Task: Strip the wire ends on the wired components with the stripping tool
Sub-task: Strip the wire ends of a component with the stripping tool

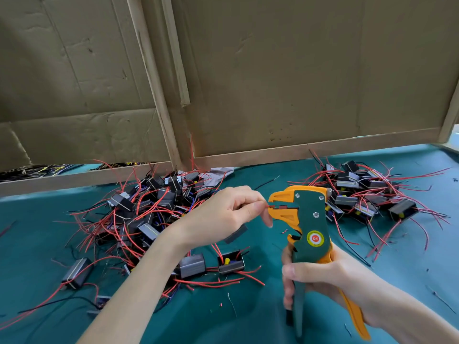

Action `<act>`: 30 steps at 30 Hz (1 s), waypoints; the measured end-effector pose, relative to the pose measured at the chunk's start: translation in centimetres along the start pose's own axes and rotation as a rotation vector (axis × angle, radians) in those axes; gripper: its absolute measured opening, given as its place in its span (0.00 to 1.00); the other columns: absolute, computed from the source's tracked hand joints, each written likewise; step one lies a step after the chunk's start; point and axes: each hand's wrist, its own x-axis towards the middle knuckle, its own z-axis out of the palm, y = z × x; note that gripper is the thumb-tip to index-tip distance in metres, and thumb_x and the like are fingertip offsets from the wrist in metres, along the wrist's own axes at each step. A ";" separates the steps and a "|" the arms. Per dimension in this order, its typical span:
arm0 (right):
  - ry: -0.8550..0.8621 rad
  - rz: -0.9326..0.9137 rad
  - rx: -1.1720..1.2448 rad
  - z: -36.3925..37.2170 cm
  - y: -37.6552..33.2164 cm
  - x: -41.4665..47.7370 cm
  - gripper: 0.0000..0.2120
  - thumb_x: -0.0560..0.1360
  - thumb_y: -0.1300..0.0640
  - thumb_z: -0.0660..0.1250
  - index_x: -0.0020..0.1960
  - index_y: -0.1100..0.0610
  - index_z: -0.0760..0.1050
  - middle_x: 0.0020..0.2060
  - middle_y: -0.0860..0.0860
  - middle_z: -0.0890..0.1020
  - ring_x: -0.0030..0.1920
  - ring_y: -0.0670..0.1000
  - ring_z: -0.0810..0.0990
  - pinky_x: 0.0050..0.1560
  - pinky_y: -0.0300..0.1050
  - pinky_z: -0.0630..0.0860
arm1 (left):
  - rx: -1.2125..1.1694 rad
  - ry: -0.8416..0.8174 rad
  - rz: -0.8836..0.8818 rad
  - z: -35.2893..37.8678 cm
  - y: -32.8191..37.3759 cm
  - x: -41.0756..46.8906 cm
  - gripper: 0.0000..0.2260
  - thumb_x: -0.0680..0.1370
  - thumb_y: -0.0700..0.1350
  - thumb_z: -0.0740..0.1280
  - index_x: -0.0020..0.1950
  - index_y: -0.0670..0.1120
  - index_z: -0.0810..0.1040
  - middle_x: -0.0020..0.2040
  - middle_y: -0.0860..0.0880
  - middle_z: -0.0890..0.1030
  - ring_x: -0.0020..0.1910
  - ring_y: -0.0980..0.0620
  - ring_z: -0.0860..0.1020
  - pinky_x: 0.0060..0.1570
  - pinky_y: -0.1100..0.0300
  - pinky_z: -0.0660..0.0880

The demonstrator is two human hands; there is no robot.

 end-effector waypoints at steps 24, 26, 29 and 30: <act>0.186 0.193 0.483 0.5 1.6 1.3 0.09 0.58 0.63 0.76 0.38 0.62 0.81 0.36 0.64 0.80 0.37 0.63 0.82 0.42 0.57 0.81 | -0.219 0.592 0.111 -0.3 3.1 8.3 0.09 0.81 0.40 0.63 0.49 0.42 0.83 0.37 0.56 0.79 0.35 0.60 0.75 0.37 0.67 0.75; 0.202 0.195 0.489 0.5 1.5 1.4 0.06 0.60 0.65 0.75 0.37 0.63 0.81 0.35 0.64 0.79 0.36 0.63 0.82 0.41 0.57 0.81 | -0.279 0.540 0.173 1.0 5.2 11.2 0.09 0.81 0.39 0.62 0.51 0.39 0.82 0.41 0.52 0.80 0.39 0.56 0.77 0.45 0.61 0.79; 0.227 0.190 0.507 0.4 1.6 1.5 0.05 0.60 0.65 0.74 0.35 0.64 0.81 0.34 0.65 0.79 0.35 0.64 0.82 0.39 0.57 0.81 | -0.399 0.403 0.185 3.7 7.4 14.6 0.11 0.81 0.35 0.60 0.59 0.36 0.78 0.56 0.40 0.81 0.49 0.54 0.76 0.48 0.66 0.77; 0.224 0.191 0.514 0.3 1.7 1.5 0.07 0.59 0.65 0.74 0.36 0.64 0.81 0.34 0.65 0.79 0.35 0.64 0.82 0.40 0.57 0.81 | -0.430 0.292 0.181 4.6 7.7 15.3 0.13 0.81 0.33 0.59 0.64 0.36 0.75 0.63 0.39 0.77 0.50 0.55 0.75 0.47 0.71 0.74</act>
